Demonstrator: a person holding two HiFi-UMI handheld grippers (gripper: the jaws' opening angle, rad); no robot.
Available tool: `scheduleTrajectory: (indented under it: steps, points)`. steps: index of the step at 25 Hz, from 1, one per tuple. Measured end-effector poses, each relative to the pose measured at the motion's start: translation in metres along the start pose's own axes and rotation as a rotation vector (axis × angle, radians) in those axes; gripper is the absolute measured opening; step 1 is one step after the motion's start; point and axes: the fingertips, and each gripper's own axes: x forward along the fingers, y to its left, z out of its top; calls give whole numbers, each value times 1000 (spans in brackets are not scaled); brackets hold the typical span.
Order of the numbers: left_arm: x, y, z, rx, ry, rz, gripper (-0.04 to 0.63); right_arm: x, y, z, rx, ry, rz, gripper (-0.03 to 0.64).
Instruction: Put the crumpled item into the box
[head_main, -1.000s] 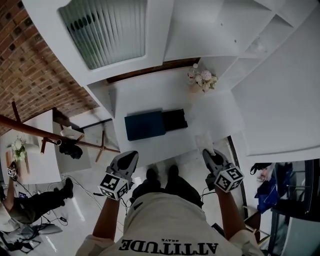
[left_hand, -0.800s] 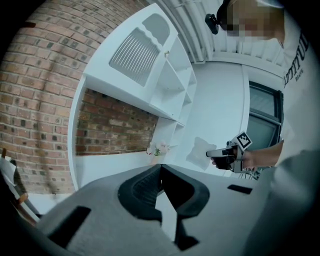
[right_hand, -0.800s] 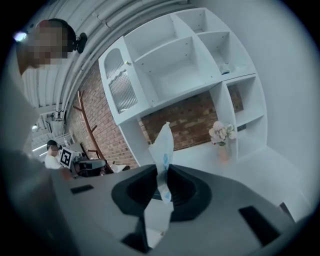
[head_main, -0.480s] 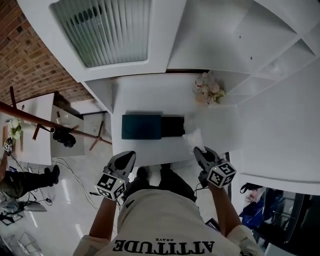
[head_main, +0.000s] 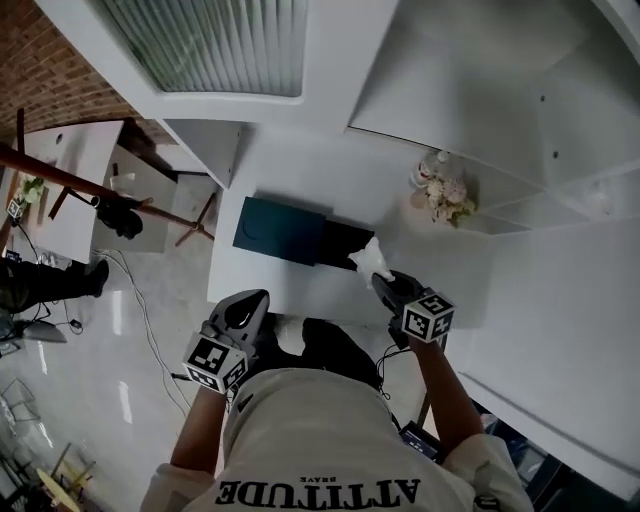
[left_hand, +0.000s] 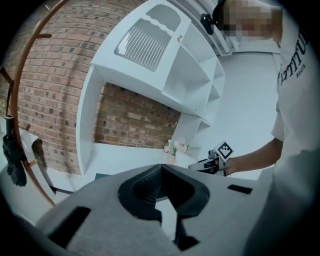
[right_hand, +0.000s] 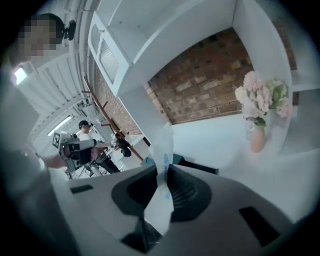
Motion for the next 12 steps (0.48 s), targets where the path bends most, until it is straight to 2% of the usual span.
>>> scheduleTrajectory:
  steps: [6,12]
  points:
    - [3,-3,-15,-40,-1,99,26,50,-28,-19,-62,159,89,67]
    - [-2,0,-28,-76,-9,177,26,99,-43,-43,-61,342,157,67]
